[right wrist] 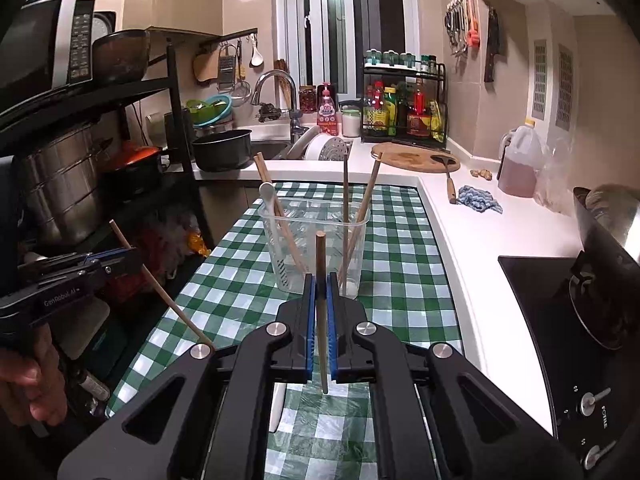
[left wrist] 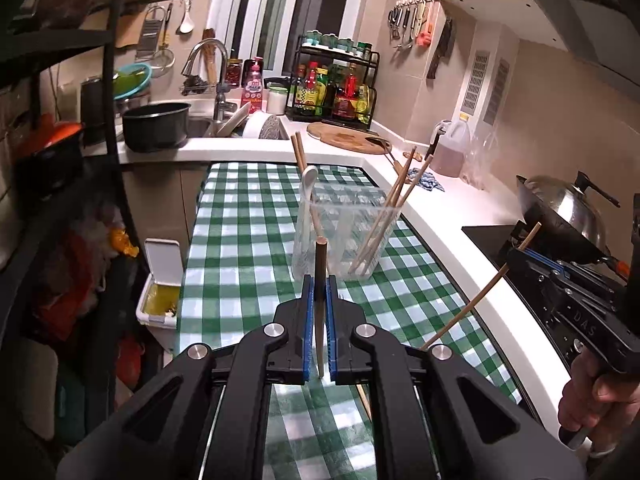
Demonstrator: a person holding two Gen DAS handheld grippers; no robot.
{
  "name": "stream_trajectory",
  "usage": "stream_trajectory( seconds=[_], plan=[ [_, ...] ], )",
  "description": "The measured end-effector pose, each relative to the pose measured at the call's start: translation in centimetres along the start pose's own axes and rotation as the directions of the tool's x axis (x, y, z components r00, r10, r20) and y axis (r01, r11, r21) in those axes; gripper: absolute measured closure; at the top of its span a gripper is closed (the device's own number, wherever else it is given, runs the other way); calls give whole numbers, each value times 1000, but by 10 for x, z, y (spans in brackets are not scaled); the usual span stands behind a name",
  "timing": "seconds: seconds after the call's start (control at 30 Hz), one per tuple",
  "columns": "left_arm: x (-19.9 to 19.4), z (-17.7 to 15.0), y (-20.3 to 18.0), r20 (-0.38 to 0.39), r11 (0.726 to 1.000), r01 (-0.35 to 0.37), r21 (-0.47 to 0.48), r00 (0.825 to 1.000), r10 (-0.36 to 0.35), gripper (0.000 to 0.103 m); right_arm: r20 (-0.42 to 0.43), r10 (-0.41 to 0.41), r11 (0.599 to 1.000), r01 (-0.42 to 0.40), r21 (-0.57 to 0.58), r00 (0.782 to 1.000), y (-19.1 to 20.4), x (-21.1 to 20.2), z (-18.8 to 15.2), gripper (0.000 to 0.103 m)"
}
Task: Organize utensils
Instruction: 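Lower the held chopsticks into the clear container and open both grippers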
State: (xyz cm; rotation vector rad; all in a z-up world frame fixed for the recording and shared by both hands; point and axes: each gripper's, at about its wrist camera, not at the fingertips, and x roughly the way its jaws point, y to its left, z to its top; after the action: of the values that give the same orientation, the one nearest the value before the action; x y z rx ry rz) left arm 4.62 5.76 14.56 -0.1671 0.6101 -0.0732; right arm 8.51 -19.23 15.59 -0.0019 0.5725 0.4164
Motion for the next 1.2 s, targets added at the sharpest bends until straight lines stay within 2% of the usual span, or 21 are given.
stream_trajectory(
  seconds=[0.23, 0.43, 0.6, 0.67, 0.73, 0.87, 1.07, 1.2],
  plan=[
    [-1, 52, -2, 8, 1000, 2, 31, 1000, -3, 97, 18, 31, 999, -32, 34, 999, -10, 2, 42, 98],
    [-8, 116, -2, 57, 998, 42, 40, 997, -45, 97, 75, 59, 998, -62, 30, 995, -8, 1, 106, 98],
    [-2, 166, -3, 116, 998, 55, 44, 991, -60, 97, 147, 48, 999, -48, -4, 988, 0, 10, 164, 98],
    [8, 178, -3, 128, 997, 55, 45, 990, -60, 97, 152, 40, 999, -40, -5, 988, 0, 20, 176, 98],
    [21, 184, -2, 131, 998, 53, 39, 990, -58, 98, 150, 27, 1000, -27, -3, 988, -2, 35, 185, 98],
    [58, 181, 1, 81, 998, 54, 29, 995, -56, 97, 105, 7, 1000, -8, 6, 995, -10, 73, 187, 98],
    [101, 160, 5, 0, 998, 64, 29, 998, -64, 97, 29, -1, 1000, 0, 15, 1000, -18, 116, 166, 98],
    [114, 149, 8, -26, 998, 63, 29, 998, -62, 97, -21, -9, 1000, 10, 18, 1000, -20, 138, 151, 98]
  ],
)
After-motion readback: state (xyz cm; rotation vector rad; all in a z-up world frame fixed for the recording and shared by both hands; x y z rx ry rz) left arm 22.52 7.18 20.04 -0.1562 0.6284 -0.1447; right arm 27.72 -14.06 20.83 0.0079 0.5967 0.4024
